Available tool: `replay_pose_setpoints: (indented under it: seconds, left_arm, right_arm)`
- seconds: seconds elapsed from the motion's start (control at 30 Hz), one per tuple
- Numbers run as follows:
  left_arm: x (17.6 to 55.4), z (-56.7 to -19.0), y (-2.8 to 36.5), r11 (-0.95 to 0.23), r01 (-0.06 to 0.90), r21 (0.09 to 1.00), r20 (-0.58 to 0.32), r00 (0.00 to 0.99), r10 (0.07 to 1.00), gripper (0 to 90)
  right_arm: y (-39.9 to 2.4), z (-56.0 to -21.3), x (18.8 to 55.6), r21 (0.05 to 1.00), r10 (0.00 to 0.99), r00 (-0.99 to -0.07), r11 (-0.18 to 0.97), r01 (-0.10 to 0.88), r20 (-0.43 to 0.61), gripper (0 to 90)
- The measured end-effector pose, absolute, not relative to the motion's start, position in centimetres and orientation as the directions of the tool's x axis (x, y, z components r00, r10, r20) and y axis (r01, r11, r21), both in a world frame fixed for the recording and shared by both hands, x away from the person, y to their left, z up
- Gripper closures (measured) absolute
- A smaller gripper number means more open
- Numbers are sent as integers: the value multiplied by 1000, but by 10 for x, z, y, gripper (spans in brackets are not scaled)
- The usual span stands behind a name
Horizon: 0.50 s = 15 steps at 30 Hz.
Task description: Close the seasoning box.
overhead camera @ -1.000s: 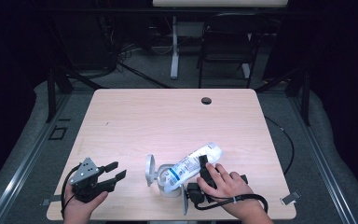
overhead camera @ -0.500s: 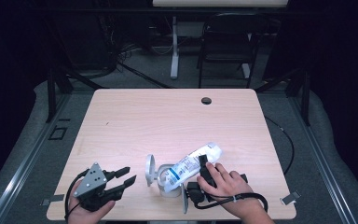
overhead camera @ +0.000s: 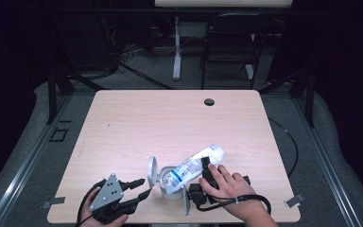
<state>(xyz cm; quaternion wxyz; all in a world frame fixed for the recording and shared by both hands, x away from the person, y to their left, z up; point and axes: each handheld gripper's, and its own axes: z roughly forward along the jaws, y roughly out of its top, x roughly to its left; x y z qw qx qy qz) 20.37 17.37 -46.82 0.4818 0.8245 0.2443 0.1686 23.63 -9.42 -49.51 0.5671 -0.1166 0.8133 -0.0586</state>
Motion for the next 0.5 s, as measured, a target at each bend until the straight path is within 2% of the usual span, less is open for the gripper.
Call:
replay_pose_setpoints:
  seconds: [0.5]
  left_arm:
    - [199,-468,142,-463,197,864,75,860,505,631]
  right_arm:
    - [-94,-495,238,-221,-252,-340,967,-127,-906,725]
